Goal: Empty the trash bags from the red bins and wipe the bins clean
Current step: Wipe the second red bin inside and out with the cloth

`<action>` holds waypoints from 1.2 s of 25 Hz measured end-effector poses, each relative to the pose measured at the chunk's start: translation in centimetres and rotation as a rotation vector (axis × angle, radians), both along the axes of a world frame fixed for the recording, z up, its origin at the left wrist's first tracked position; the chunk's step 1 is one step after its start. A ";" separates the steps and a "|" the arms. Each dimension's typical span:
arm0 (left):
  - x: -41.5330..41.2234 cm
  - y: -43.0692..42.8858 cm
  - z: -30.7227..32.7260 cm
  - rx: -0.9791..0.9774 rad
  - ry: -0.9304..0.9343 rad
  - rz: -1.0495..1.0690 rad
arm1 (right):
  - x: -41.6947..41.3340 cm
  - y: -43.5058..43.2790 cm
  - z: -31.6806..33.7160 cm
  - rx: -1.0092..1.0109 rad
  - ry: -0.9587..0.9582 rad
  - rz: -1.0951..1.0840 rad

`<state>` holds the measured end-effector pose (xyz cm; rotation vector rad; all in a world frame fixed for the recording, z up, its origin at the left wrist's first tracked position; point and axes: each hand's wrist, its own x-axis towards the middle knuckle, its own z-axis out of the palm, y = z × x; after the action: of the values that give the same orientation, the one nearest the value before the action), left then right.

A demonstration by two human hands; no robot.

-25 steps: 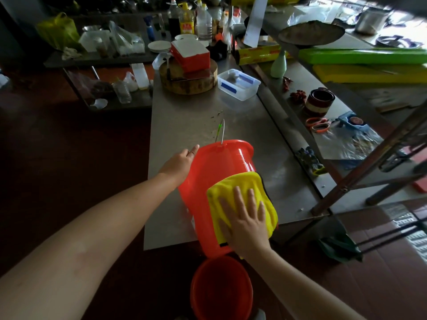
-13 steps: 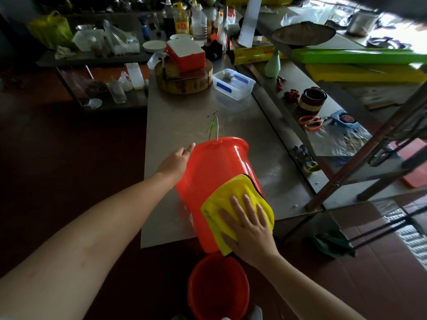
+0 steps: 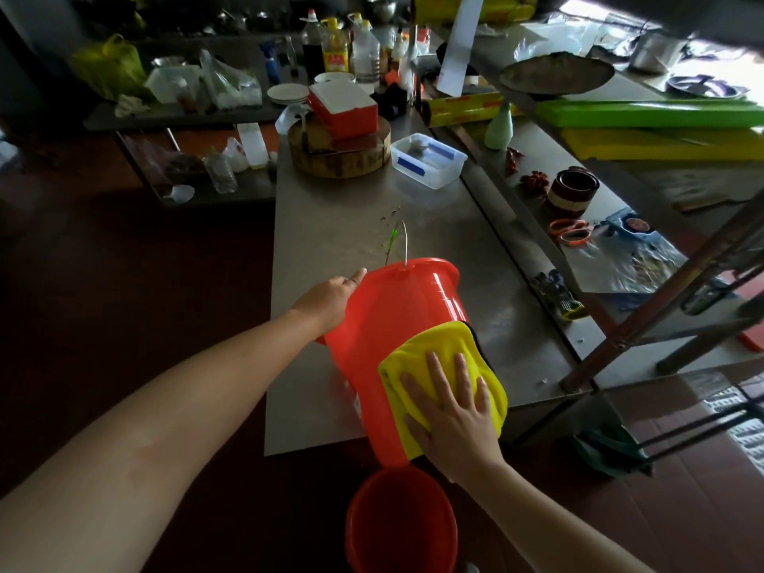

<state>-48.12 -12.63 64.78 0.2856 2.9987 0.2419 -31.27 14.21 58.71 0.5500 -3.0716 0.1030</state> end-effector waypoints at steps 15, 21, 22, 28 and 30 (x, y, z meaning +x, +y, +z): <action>-0.4 -1.0 -0.8 0.016 0.019 -0.023 | -9.7 -6.7 2.0 -0.010 0.024 -0.052; -0.4 -1.3 -0.9 0.056 0.019 -0.020 | -2.3 -1.0 -1.0 -0.038 0.116 0.004; -0.4 -1.3 -0.9 0.066 0.027 -0.020 | -1.3 -0.2 -1.4 -0.039 0.118 0.010; -0.6 -1.6 -1.1 0.070 0.033 -0.024 | 0.3 0.9 -1.3 -0.026 0.068 0.013; -0.5 -1.7 -1.1 0.069 0.026 -0.022 | -1.0 0.0 -0.5 -0.037 0.038 -0.003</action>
<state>-48.59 -14.29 63.69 0.3312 3.0156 0.3418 -32.30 14.20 58.20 0.5388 -3.0268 0.1466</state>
